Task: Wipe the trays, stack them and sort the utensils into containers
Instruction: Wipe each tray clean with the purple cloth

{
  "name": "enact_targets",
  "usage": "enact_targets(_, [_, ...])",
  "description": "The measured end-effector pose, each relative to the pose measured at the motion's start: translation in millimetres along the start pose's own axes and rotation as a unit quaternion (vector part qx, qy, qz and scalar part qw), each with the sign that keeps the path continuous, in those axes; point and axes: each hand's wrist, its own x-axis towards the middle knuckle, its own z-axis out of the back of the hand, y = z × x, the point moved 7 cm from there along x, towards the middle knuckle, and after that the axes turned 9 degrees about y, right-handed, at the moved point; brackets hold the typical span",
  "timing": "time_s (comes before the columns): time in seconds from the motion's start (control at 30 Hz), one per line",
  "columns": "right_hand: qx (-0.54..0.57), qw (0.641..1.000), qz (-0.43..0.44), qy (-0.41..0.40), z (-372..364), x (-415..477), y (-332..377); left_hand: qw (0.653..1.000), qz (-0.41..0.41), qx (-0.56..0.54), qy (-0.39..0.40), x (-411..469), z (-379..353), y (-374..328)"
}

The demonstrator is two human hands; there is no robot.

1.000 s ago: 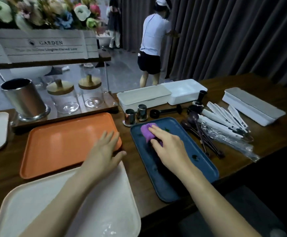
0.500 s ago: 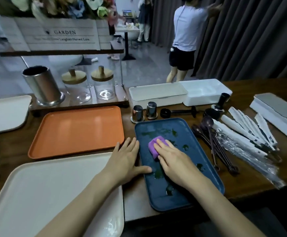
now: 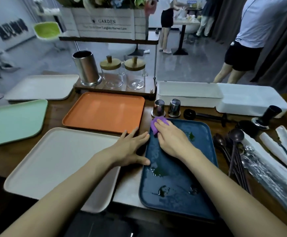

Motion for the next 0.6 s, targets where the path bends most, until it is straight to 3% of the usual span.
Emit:
enact_targets(0.17, [0.07, 0.996, 0.039, 0.029, -12, -62, 19, 0.999, 0.016, 0.045, -0.007, -2, -2, 4])
enact_targets(0.4, [0.059, 0.997, 0.032, 0.046, -25, -87, 34, 0.973, -0.01, 0.108, -0.206, -38, -17, -19])
enact_targets(0.53, [0.059, 0.996, 0.016, 0.058, -22, -87, 37, 0.997, 0.021, 0.034, -0.068, -59, -57, -25])
enact_targets(0.6, [0.063, 0.997, 0.005, 0.051, -19, -90, 39, 0.998, 0.02, 0.042, -0.052, -63, -63, -28])
